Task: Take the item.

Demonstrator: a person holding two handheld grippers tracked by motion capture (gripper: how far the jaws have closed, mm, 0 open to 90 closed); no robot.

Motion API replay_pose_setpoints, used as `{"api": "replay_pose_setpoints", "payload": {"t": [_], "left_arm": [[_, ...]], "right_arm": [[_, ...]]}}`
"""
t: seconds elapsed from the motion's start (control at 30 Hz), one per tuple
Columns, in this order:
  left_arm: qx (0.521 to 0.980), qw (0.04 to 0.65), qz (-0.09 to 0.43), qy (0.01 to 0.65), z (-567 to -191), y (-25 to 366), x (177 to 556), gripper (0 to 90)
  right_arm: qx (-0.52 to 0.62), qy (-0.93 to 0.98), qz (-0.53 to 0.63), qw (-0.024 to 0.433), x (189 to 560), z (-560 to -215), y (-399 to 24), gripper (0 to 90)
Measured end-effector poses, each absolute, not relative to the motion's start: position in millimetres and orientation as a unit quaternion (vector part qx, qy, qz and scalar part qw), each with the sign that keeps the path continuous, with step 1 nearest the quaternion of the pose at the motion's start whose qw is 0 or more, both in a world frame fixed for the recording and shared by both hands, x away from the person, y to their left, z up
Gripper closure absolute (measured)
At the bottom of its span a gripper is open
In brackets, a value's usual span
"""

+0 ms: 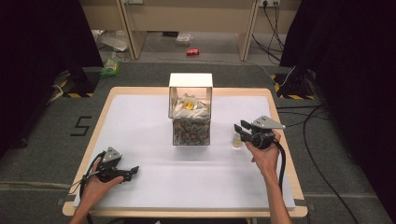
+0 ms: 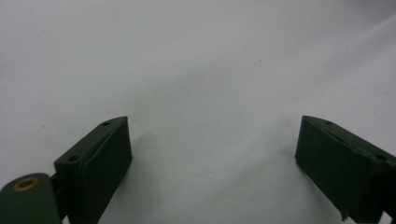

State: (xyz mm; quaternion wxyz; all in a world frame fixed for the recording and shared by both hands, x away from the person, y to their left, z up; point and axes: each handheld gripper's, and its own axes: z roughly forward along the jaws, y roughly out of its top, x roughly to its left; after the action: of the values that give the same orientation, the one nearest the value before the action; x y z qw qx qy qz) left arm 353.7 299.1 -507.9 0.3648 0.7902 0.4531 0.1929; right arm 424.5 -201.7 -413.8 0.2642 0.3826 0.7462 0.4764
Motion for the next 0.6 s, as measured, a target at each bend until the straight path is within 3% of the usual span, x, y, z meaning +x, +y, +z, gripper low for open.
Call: {"api": "replay_pose_setpoints", "payload": {"t": [0.6], "left_arm": [[0.790, 0.365, 0.193, 0.453, -508, 299, 354, 9.8]], "right_arm": [[0.379, 0.750, 0.476, 0.260, 421, -409, -188, 53.4]]}}
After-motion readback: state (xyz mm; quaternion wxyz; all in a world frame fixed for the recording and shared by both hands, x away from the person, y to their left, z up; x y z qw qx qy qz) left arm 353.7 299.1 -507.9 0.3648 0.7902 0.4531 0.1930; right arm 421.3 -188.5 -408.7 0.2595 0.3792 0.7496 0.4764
